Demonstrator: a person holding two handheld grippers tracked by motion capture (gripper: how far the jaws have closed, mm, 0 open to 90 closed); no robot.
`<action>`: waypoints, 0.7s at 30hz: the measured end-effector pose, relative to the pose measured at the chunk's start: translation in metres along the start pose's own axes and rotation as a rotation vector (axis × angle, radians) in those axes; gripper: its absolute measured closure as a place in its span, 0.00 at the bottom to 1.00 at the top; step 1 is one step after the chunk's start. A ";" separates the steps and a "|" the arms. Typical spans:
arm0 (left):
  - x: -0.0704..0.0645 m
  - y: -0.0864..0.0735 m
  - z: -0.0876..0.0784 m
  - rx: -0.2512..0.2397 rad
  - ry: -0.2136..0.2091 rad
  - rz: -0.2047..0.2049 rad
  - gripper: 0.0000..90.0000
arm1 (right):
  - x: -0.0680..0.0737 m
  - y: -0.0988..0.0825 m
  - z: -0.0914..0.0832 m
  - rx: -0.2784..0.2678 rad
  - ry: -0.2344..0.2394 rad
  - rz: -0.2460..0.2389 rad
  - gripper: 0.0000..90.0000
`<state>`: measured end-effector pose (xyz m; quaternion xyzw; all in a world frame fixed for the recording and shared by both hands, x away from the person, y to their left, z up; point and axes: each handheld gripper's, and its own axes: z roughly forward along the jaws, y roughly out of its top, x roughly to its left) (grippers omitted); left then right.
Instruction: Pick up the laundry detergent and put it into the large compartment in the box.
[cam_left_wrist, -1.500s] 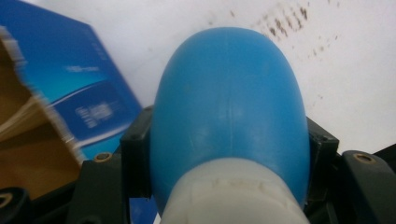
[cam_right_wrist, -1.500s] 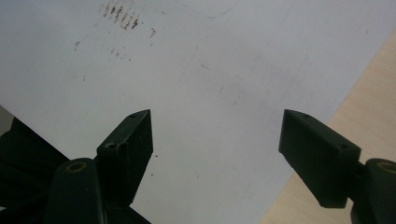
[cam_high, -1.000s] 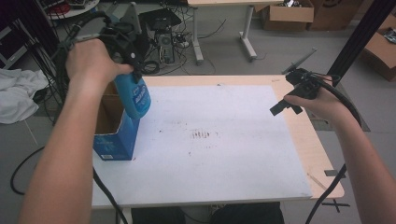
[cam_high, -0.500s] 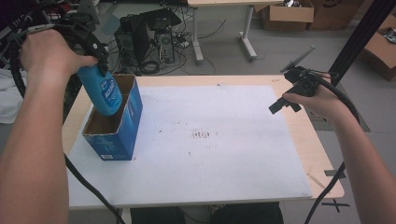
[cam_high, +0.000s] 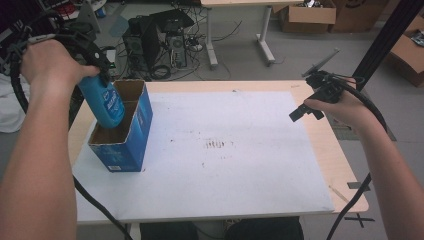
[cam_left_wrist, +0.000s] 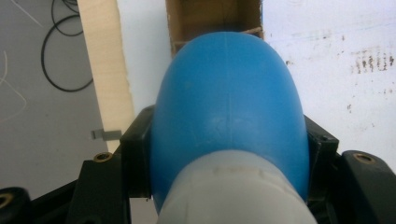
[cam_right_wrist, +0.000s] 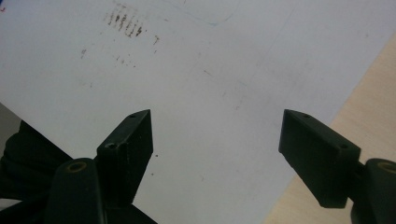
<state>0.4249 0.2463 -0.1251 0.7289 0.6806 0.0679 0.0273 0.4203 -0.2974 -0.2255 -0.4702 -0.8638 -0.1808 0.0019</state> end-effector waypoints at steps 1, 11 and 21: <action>0.000 0.000 0.003 -0.002 0.001 -0.001 0.42 | 0.000 0.000 0.001 0.002 -0.001 0.001 0.29; -0.006 0.002 0.049 0.035 -0.006 0.004 0.42 | 0.002 -0.001 0.007 0.008 0.006 -0.007 0.29; -0.006 0.000 0.096 0.087 -0.009 -0.003 0.42 | -0.001 -0.004 0.012 0.013 0.007 -0.002 0.29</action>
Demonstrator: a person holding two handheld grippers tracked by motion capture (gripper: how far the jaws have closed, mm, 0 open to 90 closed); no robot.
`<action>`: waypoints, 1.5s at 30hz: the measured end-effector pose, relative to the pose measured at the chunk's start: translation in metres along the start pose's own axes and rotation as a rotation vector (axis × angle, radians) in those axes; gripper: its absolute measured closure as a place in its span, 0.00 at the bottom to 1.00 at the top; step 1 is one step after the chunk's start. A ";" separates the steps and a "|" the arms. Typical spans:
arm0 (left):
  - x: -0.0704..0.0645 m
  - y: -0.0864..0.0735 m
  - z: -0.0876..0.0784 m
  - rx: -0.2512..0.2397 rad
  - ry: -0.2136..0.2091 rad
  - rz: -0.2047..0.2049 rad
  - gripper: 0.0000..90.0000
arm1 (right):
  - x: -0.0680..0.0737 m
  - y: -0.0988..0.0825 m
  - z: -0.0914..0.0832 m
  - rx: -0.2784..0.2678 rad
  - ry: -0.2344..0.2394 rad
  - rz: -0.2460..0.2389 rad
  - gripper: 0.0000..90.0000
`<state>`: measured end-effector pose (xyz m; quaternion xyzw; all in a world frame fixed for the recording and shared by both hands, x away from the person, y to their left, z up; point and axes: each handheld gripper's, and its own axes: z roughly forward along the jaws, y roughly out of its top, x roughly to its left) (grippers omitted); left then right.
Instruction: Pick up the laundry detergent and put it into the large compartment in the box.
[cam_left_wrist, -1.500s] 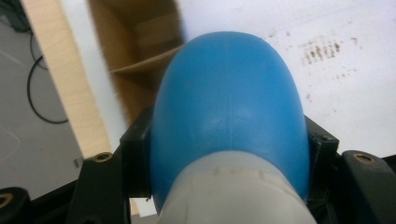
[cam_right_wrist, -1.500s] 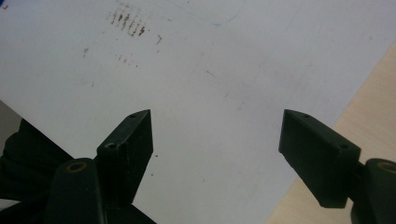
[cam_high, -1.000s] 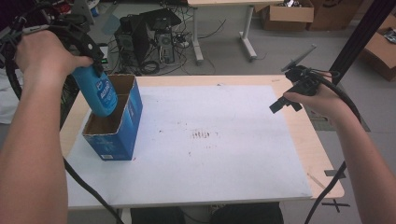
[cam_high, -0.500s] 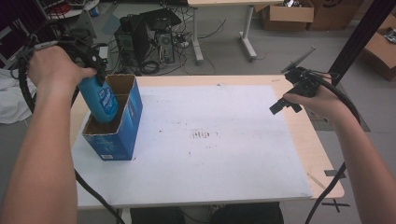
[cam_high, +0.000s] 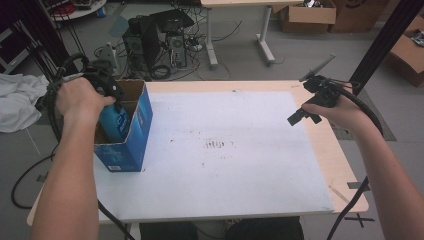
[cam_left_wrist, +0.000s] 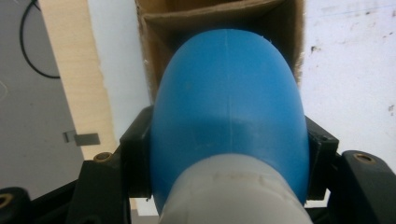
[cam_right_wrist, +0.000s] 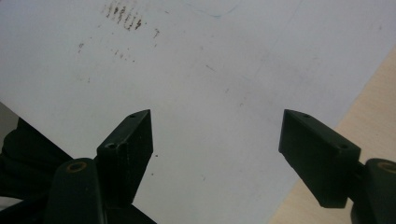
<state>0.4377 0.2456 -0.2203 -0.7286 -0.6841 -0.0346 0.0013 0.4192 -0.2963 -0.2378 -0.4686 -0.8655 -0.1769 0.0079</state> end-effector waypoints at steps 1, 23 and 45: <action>0.000 0.000 0.004 0.003 -0.002 -0.001 0.42 | 0.000 0.000 0.000 -0.001 0.001 0.003 0.29; -0.001 -0.003 0.050 0.058 -0.006 0.012 0.42 | 0.004 0.001 0.003 0.004 -0.003 -0.002 0.29; -0.006 -0.004 0.063 0.066 -0.006 0.010 0.42 | 0.005 -0.001 0.004 0.002 -0.001 -0.001 0.29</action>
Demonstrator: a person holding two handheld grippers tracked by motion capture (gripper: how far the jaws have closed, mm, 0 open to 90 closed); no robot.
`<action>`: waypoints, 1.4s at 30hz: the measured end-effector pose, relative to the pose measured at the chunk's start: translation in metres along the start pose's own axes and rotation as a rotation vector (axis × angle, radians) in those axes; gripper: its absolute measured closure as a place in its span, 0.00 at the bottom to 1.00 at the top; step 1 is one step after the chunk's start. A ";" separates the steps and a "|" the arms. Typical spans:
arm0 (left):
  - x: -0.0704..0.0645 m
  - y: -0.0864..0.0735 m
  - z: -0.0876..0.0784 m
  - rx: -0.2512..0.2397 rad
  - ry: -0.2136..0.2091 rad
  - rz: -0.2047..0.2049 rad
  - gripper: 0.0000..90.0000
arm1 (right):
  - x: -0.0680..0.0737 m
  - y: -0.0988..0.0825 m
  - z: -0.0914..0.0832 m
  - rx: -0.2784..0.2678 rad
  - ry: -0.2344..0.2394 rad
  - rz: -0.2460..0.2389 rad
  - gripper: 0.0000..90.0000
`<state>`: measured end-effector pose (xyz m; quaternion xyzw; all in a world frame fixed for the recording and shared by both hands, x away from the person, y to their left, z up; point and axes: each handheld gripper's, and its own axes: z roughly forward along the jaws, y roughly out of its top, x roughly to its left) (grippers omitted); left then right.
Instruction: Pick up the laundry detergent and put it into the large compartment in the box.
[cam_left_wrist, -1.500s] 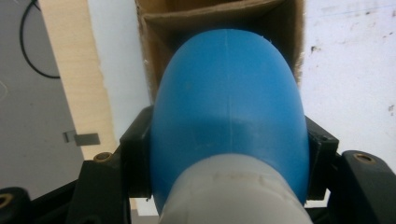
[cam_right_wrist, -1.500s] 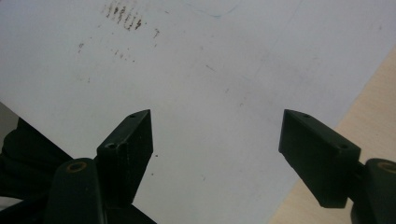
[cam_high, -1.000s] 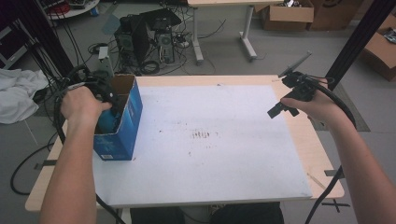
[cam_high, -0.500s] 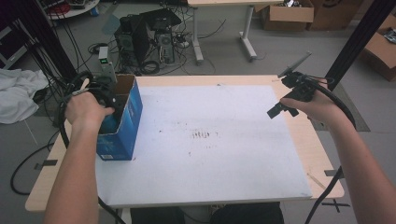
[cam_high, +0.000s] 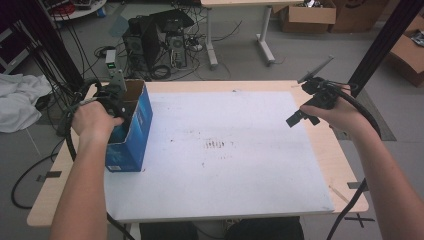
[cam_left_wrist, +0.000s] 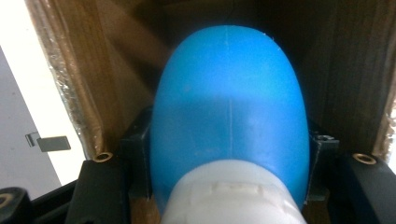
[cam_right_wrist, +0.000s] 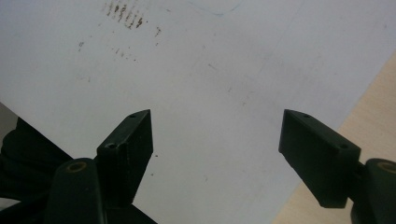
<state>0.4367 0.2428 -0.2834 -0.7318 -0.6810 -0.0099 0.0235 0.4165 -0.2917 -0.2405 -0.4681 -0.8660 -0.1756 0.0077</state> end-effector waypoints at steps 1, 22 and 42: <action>0.001 0.000 0.000 0.000 0.002 0.006 0.42 | 0.001 0.000 0.000 0.003 0.000 0.003 0.29; 0.004 -0.003 0.001 -0.011 -0.013 -0.002 0.42 | 0.002 -0.001 -0.002 0.005 -0.007 -0.002 0.29; -0.001 -0.004 -0.011 -0.038 0.015 0.032 0.32 | 0.001 -0.001 -0.005 0.000 -0.011 0.000 0.29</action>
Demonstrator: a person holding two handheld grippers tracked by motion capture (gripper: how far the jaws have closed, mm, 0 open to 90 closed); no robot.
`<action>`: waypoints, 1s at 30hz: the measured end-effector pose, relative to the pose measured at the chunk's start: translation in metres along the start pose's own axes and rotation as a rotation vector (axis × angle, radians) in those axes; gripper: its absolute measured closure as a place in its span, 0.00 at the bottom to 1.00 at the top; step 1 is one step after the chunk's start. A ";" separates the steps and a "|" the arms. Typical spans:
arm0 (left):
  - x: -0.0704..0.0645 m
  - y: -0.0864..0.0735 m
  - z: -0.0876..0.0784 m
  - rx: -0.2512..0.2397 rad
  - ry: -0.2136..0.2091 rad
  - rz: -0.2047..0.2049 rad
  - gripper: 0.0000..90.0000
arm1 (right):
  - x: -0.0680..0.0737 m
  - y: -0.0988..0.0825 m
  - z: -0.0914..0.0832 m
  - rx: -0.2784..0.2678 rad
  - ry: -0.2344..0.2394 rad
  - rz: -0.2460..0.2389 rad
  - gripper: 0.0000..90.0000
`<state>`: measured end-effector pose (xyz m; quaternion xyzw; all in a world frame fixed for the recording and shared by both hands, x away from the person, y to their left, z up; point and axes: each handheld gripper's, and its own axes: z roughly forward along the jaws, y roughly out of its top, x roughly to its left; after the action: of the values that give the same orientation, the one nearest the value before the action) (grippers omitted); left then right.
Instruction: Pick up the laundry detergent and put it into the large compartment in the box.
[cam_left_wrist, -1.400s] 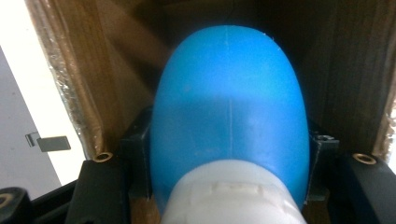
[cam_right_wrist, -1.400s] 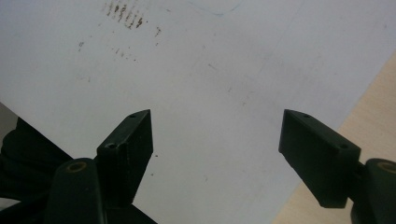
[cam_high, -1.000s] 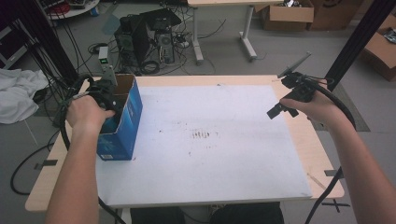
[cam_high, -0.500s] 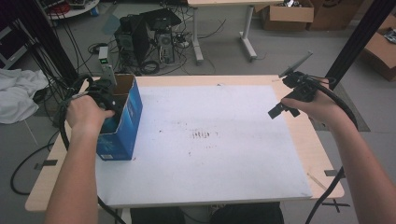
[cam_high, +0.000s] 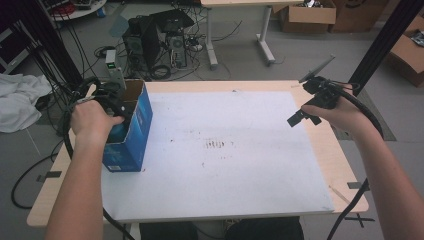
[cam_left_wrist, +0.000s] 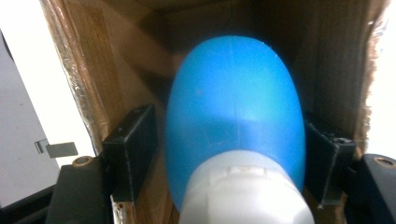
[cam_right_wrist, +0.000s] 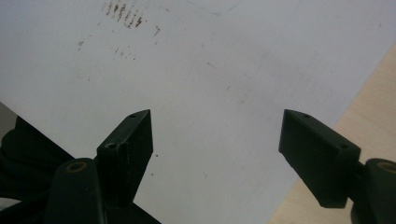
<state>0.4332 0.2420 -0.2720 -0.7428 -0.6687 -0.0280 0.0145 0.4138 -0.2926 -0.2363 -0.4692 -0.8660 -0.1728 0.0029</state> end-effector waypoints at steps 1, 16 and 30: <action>0.000 0.000 -0.002 0.000 0.002 0.002 0.30 | 0.000 0.000 0.000 0.000 0.001 0.000 0.29; -0.001 -0.009 -0.050 -0.083 0.013 0.038 0.21 | 0.001 0.002 -0.001 0.000 -0.002 -0.001 0.29; -0.056 -0.017 -0.083 -0.138 0.027 0.208 0.17 | 0.008 0.008 0.000 0.000 0.001 -0.012 0.29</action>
<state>0.4082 0.1831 -0.1925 -0.8070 -0.5842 -0.0821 -0.0249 0.4161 -0.2821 -0.2324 -0.4638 -0.8688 -0.1732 0.0023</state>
